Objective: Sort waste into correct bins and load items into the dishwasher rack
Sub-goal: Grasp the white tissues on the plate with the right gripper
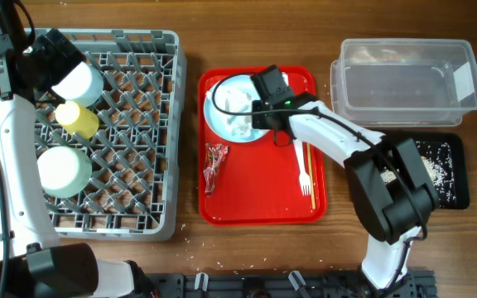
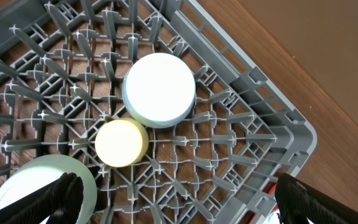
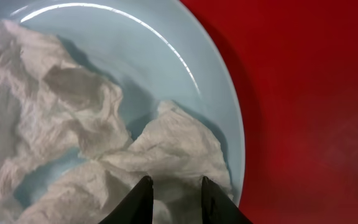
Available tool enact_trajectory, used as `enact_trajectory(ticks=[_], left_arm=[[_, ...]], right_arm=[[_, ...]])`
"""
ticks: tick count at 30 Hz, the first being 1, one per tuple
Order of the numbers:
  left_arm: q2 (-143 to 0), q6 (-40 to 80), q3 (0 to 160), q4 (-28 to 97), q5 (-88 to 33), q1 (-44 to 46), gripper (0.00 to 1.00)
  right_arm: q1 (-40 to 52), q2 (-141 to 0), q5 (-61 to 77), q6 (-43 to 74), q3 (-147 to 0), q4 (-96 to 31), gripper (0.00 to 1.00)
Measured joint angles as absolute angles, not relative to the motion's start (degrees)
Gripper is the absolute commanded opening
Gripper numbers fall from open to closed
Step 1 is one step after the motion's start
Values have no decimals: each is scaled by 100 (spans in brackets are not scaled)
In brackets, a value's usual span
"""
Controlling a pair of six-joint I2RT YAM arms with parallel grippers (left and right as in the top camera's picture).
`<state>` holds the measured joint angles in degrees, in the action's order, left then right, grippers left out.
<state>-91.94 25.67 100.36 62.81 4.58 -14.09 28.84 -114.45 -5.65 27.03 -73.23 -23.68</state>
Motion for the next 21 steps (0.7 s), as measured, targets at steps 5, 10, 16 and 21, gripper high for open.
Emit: enact_trajectory(ticks=[5, 10, 16, 21], left_arm=[[-9194, 2567, 10036, 6281, 456, -1409, 100], [-9194, 2567, 10036, 6281, 458, -1409, 100], [-9194, 2567, 10036, 6281, 456, -1409, 100], [-9194, 2567, 10036, 6281, 456, -1409, 100]], right_arm=[[2722, -11445, -174, 2447, -7323, -2239, 43], [2729, -11443, 646, 2244, -7323, -2294, 20], [2731, -11441, 460, 2563, -7317, -2467, 4], [2412, -10499, 381, 2967, -7317, -2532, 4]])
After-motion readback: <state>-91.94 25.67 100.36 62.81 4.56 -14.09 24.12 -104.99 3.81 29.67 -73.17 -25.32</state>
